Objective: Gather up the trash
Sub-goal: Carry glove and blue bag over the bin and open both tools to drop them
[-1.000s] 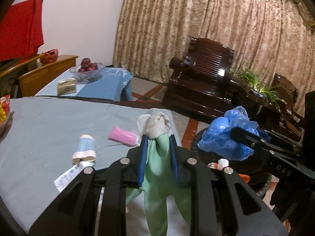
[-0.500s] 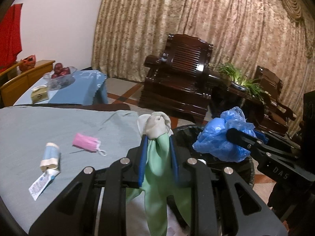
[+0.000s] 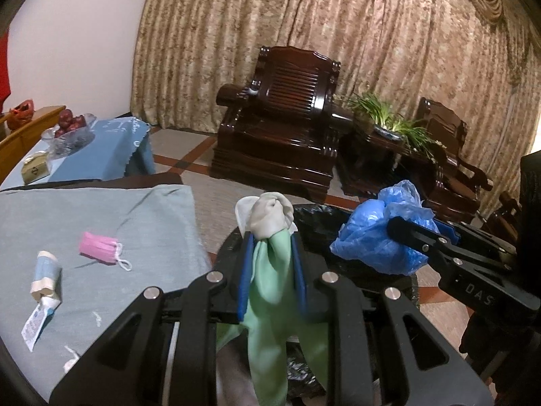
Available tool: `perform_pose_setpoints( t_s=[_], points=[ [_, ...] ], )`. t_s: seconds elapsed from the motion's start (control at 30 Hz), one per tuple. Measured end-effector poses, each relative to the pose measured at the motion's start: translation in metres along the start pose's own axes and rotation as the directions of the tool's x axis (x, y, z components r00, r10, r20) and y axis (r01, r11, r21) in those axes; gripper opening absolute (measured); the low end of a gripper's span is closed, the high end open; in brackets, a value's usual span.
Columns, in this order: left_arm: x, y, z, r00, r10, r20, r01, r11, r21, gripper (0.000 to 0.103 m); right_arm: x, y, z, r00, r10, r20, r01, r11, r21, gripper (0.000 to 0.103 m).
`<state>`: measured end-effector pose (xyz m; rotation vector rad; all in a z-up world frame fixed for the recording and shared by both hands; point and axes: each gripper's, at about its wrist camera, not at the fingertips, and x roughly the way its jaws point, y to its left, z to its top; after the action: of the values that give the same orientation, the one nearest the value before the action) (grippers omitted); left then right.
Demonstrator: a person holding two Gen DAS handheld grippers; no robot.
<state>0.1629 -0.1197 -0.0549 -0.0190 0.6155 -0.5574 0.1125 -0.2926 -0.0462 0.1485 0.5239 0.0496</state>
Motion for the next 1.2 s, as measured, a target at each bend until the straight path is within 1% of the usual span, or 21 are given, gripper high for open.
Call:
perform_pose_setpoints(
  t_s=[0.4, 0.6, 0.83, 1.07, 1.1, 1.13, 1.2],
  points=[
    [0.056, -0.024, -0.006, 0.998, -0.044, -0.049, 0.046, 0.998, 0.031, 0.021, 0.019, -0.040, -0.011, 0.997, -0.066, -0.051, 0.068, 0.997, 0.041, 0.031],
    [0.082, -0.029, -0.010, 0.995, -0.052, -0.083, 0.055, 0.998, 0.035, 0.021, 0.033, -0.057, -0.027, 0.992, -0.084, -0.094, 0.090, 0.994, 0.061, 0.031],
    [0.104, -0.027, -0.014, 0.992, -0.051, -0.116, 0.055, 0.998, 0.030, 0.021, 0.049, -0.073, -0.038, 0.986, -0.099, -0.133, 0.110, 0.991, 0.080, 0.031],
    [0.113, -0.030, -0.015, 0.990, -0.047, -0.130, 0.053, 0.998, 0.042, 0.022, 0.058, -0.080, -0.043, 0.982, -0.107, -0.155, 0.121, 0.989, 0.086, 0.031],
    [0.113, -0.030, -0.015, 0.990, -0.047, -0.130, 0.053, 0.998, 0.040, 0.023, 0.059, -0.081, -0.043, 0.982, -0.107, -0.157, 0.122, 0.989, 0.086, 0.035],
    [0.113, -0.030, -0.015, 0.991, -0.047, -0.128, 0.052, 0.998, 0.038, 0.026, 0.060, -0.082, -0.043, 0.980, -0.116, -0.159, 0.130, 0.988, 0.084, 0.036],
    [0.111, -0.030, -0.014, 0.992, -0.048, -0.115, 0.053, 0.998, 0.036, 0.034, 0.060, -0.083, -0.043, 0.979, -0.118, -0.165, 0.133, 0.988, 0.082, 0.044]
  ],
)
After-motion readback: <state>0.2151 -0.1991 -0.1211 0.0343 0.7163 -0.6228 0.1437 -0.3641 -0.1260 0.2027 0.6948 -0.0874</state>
